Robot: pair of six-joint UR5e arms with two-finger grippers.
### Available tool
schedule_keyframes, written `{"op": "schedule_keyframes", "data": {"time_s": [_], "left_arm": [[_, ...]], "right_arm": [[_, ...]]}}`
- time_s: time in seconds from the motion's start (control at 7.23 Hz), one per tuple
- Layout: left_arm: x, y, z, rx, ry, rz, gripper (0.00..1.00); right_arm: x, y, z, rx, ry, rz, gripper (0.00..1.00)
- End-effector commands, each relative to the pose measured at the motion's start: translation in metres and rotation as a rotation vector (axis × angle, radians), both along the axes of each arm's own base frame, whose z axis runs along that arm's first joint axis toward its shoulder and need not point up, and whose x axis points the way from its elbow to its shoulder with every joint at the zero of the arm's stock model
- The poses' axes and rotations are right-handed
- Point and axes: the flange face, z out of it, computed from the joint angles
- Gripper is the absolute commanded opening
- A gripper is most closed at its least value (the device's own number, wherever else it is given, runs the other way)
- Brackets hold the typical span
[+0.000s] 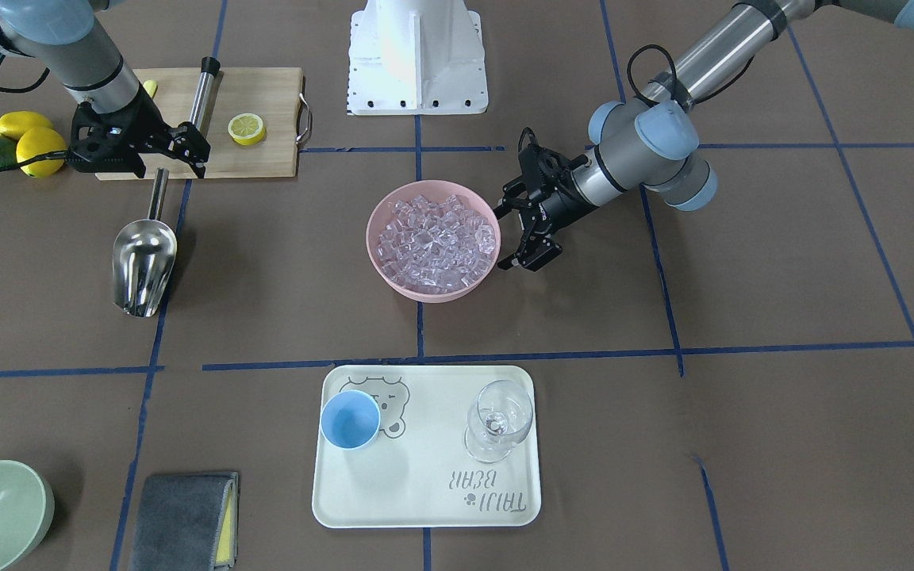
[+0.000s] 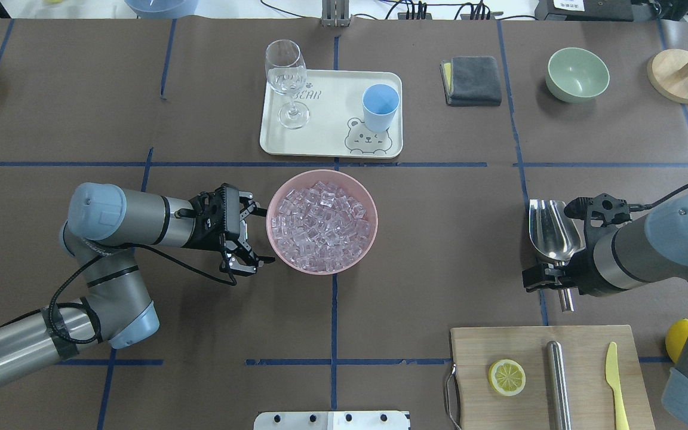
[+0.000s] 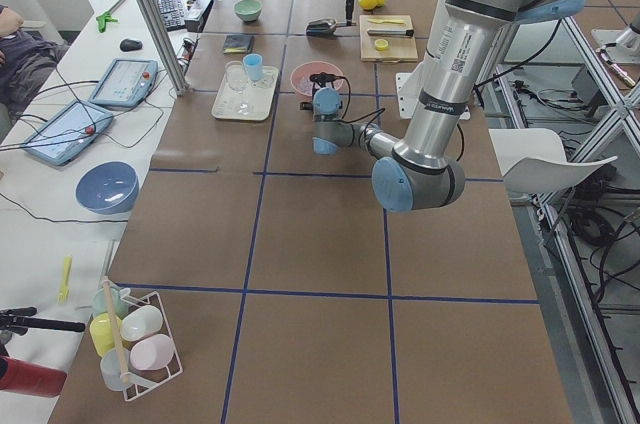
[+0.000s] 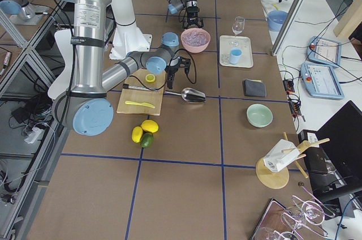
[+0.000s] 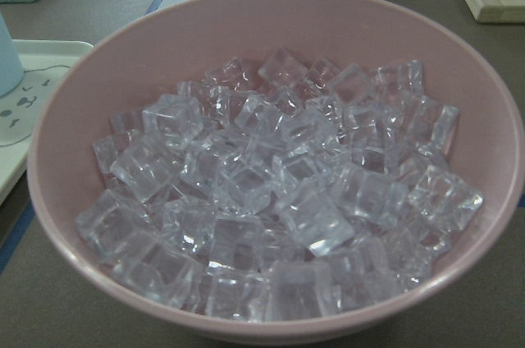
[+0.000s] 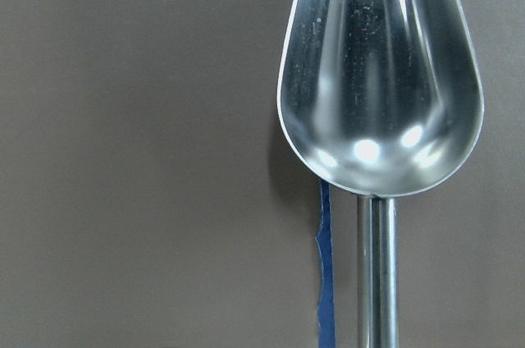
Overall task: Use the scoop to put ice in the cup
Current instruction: 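Reach the right gripper down to the metal scoop and grasp its handle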
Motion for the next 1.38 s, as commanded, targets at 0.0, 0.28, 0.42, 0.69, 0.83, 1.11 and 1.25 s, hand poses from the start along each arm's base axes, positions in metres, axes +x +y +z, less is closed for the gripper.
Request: {"op": "schedule_keyframes", "data": {"time_s": [0.0,0.28,0.42,0.69,0.83,1.11,1.25], "left_arm": [[0.000,0.000,0.000,0.000,0.000,0.000,1.00],[0.000,0.000,-0.001,0.001,0.001,-0.001,1.00],[0.000,0.000,-0.001,0.001,0.001,0.000,1.00],[0.000,0.000,0.000,0.000,0.000,-0.001,1.00],[0.000,0.000,0.000,0.000,0.000,-0.001,1.00],[0.000,0.000,0.001,-0.001,-0.001,-0.001,1.00],[0.000,0.000,0.000,0.000,0.000,-0.001,1.00]], "right_arm": [[0.000,0.000,0.000,0.000,0.000,0.001,1.00],[0.000,0.000,0.000,0.000,0.000,0.001,1.00],[0.000,0.000,0.001,-0.001,0.003,0.001,1.00],[0.002,0.001,0.012,-0.001,0.024,-0.003,1.00],[0.002,0.000,0.023,-0.005,0.045,0.000,1.00],[-0.014,0.004,0.047,-0.014,0.087,-0.020,1.00],[-0.021,0.004,0.053,-0.008,0.102,-0.021,0.99]]}}
